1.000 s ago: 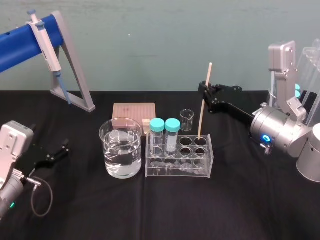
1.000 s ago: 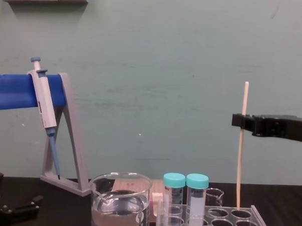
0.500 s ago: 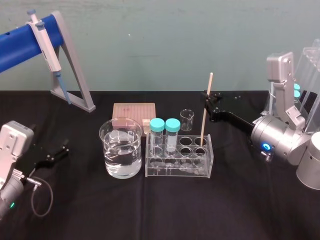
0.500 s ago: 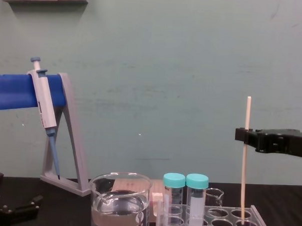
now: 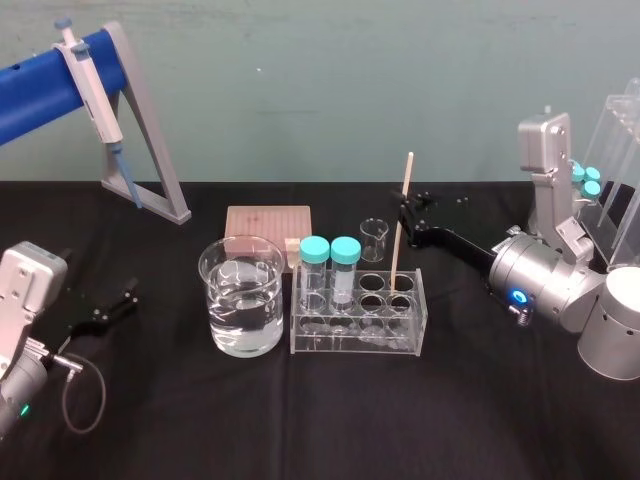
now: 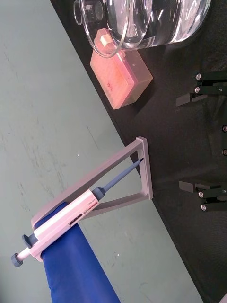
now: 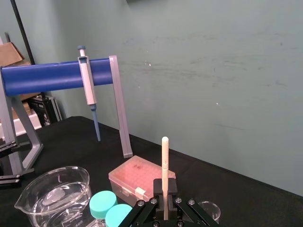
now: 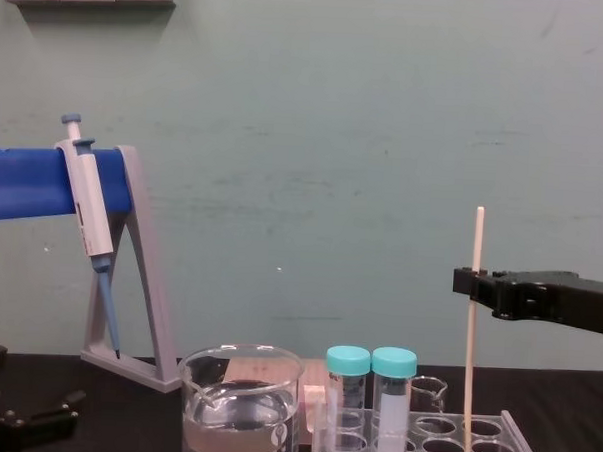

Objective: Hold the thermometer with one hand and immerse one end into the beaker, then reinsert it into the test tube rack.

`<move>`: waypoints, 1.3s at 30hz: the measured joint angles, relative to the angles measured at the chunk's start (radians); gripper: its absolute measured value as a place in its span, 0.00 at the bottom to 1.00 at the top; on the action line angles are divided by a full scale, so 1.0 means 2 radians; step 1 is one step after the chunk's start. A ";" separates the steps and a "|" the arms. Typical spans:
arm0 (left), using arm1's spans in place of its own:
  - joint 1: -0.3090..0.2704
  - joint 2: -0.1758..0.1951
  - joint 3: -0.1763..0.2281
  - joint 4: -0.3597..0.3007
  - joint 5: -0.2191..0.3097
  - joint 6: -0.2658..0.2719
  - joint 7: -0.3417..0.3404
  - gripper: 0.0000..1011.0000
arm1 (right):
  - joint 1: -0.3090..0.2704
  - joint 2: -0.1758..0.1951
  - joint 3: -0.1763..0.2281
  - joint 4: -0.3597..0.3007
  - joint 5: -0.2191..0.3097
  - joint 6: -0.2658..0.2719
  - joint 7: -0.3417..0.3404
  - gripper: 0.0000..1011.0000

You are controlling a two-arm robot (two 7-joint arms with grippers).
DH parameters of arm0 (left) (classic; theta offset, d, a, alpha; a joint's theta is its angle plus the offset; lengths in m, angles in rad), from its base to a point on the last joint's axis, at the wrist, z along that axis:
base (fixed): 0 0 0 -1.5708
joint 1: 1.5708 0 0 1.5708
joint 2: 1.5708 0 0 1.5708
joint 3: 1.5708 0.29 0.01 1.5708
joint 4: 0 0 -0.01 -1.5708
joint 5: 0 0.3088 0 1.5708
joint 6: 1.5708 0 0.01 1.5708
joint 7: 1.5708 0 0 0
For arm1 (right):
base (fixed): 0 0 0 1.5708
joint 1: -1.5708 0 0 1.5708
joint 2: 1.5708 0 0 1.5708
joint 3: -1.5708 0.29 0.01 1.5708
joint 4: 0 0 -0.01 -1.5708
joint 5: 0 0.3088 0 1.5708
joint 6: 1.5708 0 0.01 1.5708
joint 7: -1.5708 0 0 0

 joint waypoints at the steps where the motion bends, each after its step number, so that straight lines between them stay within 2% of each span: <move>1: 0.000 0.000 0.000 0.000 0.000 0.000 0.000 0.99 | 0.000 0.000 0.000 0.001 0.000 0.000 0.001 0.05; 39: 0.000 0.000 0.000 0.000 0.000 0.000 0.000 0.99 | 0.001 -0.012 0.002 0.033 -0.013 -0.007 0.009 0.05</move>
